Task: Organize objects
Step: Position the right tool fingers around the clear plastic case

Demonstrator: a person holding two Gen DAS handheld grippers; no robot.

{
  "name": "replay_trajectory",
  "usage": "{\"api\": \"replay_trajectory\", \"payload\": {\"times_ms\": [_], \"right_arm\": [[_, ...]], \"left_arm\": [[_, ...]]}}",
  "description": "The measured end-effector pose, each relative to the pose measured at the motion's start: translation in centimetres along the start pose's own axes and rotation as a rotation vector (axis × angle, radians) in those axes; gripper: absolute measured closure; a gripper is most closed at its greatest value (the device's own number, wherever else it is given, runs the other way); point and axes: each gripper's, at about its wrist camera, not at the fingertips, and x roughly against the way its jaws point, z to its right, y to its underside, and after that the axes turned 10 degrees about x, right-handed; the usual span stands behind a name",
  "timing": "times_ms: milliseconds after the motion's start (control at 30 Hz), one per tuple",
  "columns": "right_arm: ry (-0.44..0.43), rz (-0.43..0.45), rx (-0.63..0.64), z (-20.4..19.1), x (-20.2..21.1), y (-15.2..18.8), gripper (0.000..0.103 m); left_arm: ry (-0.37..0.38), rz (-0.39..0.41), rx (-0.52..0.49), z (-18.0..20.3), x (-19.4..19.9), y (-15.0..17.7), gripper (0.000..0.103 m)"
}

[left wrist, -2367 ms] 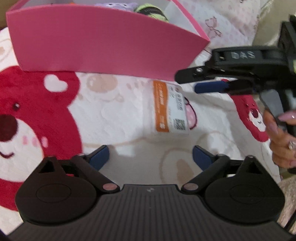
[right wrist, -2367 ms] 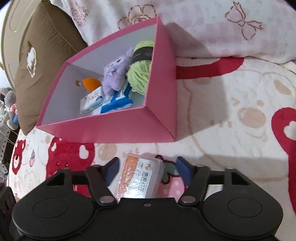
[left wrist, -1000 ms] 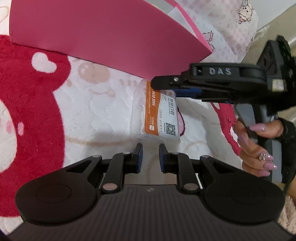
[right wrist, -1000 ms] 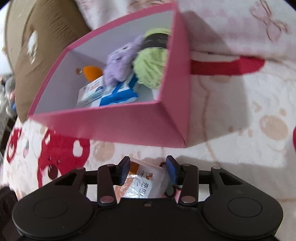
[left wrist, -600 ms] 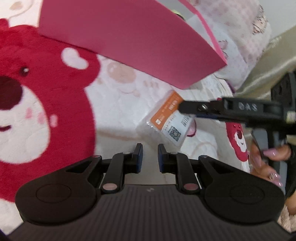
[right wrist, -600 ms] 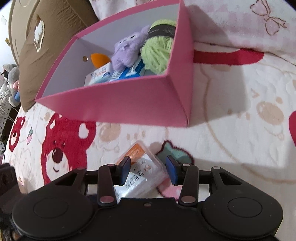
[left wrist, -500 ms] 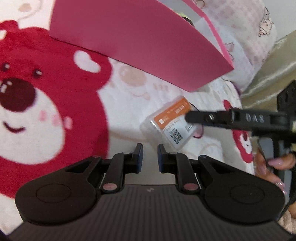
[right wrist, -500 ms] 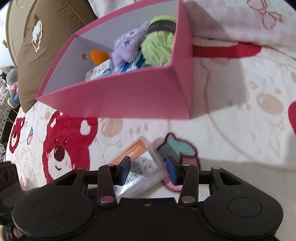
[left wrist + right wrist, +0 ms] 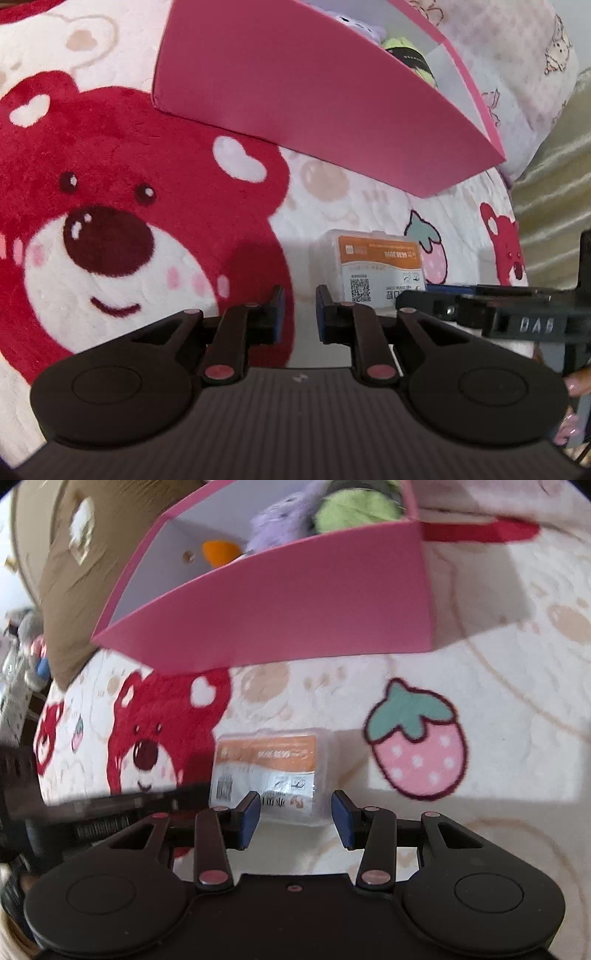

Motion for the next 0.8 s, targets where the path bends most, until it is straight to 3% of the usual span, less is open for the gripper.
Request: {"api": "replay_trajectory", "payload": {"times_ms": [167,300,500,633,767,800], "right_arm": [[0.042,0.015,0.057,-1.0,0.2,0.0,0.054],[0.064,0.008,0.109,-1.6,-0.2,-0.1,0.047],[0.081,-0.004,0.161,-2.4,-0.9,-0.1,0.038],[0.099,-0.007,0.199,-3.1,-1.3,-0.2,0.035],[0.111,0.000,0.231,-3.5,-1.5,-0.2,0.030],[0.111,0.003,0.235,-3.6,-1.6,-0.2,0.027]], "left_arm": [[0.016,0.007,0.040,-0.3,0.4,-0.7,0.076],[0.077,-0.034,0.063,-0.9,0.7,-0.6,0.061],[0.125,-0.017,0.068,-0.5,0.2,-0.6,0.061],[0.119,-0.009,0.093,-0.6,-0.9,-0.7,0.062],[0.222,-0.039,0.145,-1.0,-1.6,-0.6,0.063],[0.217,-0.031,0.137,-0.8,-1.7,-0.5,0.063]]}}
